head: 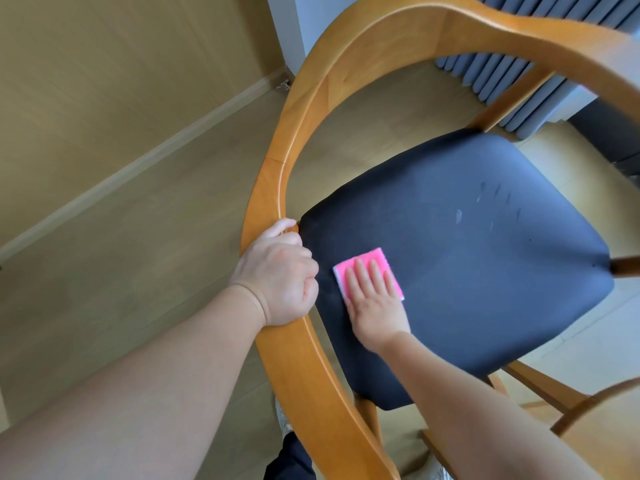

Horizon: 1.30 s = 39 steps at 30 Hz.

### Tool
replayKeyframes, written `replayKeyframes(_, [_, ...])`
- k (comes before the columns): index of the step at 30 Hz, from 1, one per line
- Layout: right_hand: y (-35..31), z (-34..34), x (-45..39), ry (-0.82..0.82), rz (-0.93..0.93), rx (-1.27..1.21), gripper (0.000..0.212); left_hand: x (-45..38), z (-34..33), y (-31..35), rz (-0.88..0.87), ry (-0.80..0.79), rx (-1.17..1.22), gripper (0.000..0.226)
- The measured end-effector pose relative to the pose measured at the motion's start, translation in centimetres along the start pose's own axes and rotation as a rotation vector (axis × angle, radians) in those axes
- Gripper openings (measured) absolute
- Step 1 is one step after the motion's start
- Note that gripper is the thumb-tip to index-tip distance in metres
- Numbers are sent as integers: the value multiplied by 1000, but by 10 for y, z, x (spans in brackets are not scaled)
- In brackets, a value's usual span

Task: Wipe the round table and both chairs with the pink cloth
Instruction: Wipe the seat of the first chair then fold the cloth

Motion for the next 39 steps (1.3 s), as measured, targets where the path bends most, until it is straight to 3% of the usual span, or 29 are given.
replayKeyframes(5, [-22,-24,33,-118,213,93,58,-6,7,6,-172,-58,25,41])
replayKeyframes(10, [-13,-21,34,-154,262,112,59,-5,5,5,-163,-103,11,51])
replayKeyframes(18, [24,3,35,-127,310,192,58,-3,1,3,-144,-115,11,43])
replayKeyframes(21, [45,23,27,-77,233,189,57,-3,1,3,-144,-123,5,43])
replayKeyframes(29, [135,66,8,116,-249,33,68,-3,1,4,-143,-145,-11,43])
replayKeyframes(35, [123,50,15,146,-380,-42,61,-3,2,4,-149,-182,-29,46])
replayKeyframes(39, [99,32,31,118,-355,-46,60,-3,3,6,-161,-200,-64,40])
Point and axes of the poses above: each hand's wrist, its own x-axis away from the middle knuckle, its own z-axis out of the back of the hand, y = z × x, the point moved 4 cm from there along -x, towards the middle knuckle, and after that the axes turned 13 degrees about -x, right-handed, at the moved point
